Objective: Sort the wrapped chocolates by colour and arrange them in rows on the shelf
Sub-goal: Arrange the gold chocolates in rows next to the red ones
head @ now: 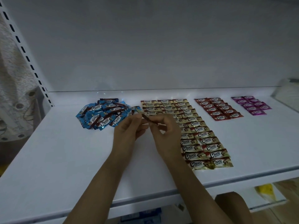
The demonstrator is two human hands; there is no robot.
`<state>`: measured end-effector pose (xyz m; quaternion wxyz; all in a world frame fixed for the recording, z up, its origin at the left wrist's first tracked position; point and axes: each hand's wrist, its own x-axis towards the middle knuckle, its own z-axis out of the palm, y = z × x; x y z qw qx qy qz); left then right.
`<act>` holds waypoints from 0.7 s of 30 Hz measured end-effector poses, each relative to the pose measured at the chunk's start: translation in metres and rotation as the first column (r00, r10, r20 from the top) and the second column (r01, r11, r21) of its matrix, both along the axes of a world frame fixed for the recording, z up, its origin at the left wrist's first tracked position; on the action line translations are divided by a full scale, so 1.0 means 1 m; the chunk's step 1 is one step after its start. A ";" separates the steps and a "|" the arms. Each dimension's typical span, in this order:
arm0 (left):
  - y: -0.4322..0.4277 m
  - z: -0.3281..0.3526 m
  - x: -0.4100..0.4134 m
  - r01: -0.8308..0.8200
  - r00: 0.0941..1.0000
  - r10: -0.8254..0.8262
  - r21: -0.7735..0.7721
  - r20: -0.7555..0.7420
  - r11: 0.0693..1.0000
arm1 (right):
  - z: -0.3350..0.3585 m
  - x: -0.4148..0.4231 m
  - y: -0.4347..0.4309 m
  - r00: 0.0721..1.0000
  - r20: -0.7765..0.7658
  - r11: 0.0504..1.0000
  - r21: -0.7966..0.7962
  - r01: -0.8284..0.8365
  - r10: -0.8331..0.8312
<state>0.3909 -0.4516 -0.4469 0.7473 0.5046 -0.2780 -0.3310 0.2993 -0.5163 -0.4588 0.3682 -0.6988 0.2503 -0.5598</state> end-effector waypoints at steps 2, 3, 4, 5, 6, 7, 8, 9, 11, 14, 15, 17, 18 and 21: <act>0.001 0.001 0.000 0.014 0.998 -0.015 -0.019 -0.057 1.000 | -0.002 0.000 -0.002 1.000 -0.004 0.997 -0.073 0.023 -0.023; 0.001 0.001 0.000 0.020 0.998 -0.021 -0.023 -0.059 1.000 | -0.003 -0.001 -0.003 0.999 -0.001 0.996 -0.088 0.034 -0.034; 0.001 0.002 0.000 0.025 0.999 -0.026 -0.019 -0.041 1.000 | -0.004 -0.001 -0.004 0.999 0.002 0.994 -0.098 0.040 -0.040; 0.001 0.003 -0.001 0.023 1.000 -0.023 -0.008 -0.016 1.000 | -0.004 -0.001 -0.005 0.999 -0.003 0.993 -0.111 0.049 -0.049; 0.001 0.003 -0.002 0.009 1.000 -0.009 0.005 -0.003 1.000 | -0.003 0.000 -0.004 0.999 -0.011 0.991 -0.126 0.049 -0.051; 0.001 0.002 -0.001 -0.015 1.000 0.016 0.013 -0.007 1.000 | -0.002 0.000 -0.003 0.999 -0.019 0.989 -0.138 0.046 -0.049; 0.000 0.001 0.000 -0.044 0.999 0.044 0.016 -0.020 0.999 | -0.001 0.000 -0.001 0.999 -0.024 0.991 -0.133 0.033 -0.036; 0.000 0.000 0.002 -0.072 0.997 0.072 0.017 -0.033 0.997 | 0.000 0.001 0.000 0.999 -0.023 0.995 -0.101 0.027 -0.030; -0.001 0.001 0.004 -0.115 0.992 0.116 0.016 -0.057 0.993 | 0.002 0.001 0.003 1.000 0.004 0.999 0.031 0.017 -0.018; -0.001 0.003 0.003 -0.126 0.989 0.126 0.007 -0.078 0.992 | 0.005 0.002 0.004 0.988 0.130 0.964 0.241 -0.110 0.080; -0.001 0.003 0.002 -0.114 0.990 0.113 -0.002 -0.078 0.993 | 0.007 0.001 0.005 0.985 0.141 0.957 0.259 -0.134 0.100; -0.002 0.003 0.001 -0.093 0.993 0.091 -0.028 -0.069 0.995 | 0.008 0.001 0.007 0.986 0.089 0.966 0.207 -0.155 0.140; -0.002 0.002 0.002 -0.103 0.992 0.100 -0.033 -0.072 0.994 | 0.008 0.001 0.009 0.984 0.048 0.969 0.170 -0.178 0.172; -0.003 -0.002 0.007 -0.162 0.985 0.163 0.020 -0.059 0.987 | 0.005 0.002 0.015 0.984 -0.126 0.992 0.034 -0.120 0.123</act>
